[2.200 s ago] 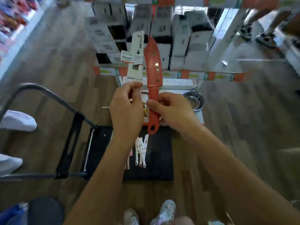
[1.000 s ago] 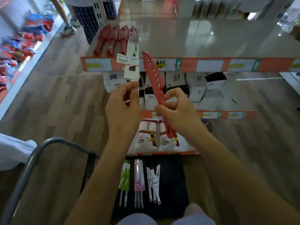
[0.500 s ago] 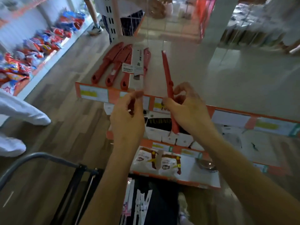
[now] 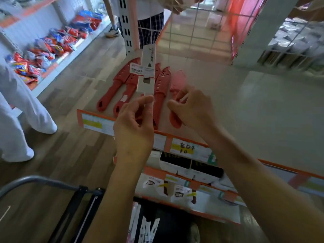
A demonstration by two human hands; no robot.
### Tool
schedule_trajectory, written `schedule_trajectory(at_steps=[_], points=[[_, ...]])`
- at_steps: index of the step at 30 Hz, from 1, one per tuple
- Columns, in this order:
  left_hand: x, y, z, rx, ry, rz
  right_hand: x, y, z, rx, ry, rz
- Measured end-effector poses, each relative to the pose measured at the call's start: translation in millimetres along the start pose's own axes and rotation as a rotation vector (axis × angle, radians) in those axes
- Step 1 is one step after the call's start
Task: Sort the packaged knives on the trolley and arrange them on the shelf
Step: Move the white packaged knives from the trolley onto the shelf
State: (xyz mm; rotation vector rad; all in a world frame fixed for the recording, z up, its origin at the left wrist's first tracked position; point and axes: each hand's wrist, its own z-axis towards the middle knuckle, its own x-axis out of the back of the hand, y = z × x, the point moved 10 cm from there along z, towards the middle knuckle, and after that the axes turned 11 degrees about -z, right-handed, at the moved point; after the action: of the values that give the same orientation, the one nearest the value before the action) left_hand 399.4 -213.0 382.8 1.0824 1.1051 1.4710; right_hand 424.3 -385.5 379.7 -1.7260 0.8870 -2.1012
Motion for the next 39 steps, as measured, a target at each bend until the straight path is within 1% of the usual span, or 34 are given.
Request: schedule_trajectory(at_steps=[4,11,18,21,25,30,33,37,39], points=[[-4,-6,5,0.016,-0.026,0.027,-10,0,3,0.041,-0.016,-0.077],[-7,-8,6,0.051,-0.056,0.068,-18,2,-1,0.046,-0.052,-0.076],[-13,-8,4,0.083,-0.084,0.032,-19,0,-4,0.073,-0.088,-0.084],[-13,-7,2,0.079,-0.085,0.017,-20,2,-6,0.083,-0.117,-0.072],[-9,-5,-2,0.063,-0.089,-0.004,-21,-3,-9,0.115,-0.150,-0.115],[-12,-2,-7,0.060,-0.098,-0.003,-9,4,-17,0.089,-0.125,-0.046],[-15,3,-9,0.054,-0.105,-0.003,-8,8,-16,0.079,-0.118,-0.112],[-10,5,-13,0.059,-0.083,0.000,-23,2,-8,0.131,-0.135,-0.293],[-6,6,-15,0.057,-0.070,0.017,-26,2,-7,0.142,-0.147,-0.326]])
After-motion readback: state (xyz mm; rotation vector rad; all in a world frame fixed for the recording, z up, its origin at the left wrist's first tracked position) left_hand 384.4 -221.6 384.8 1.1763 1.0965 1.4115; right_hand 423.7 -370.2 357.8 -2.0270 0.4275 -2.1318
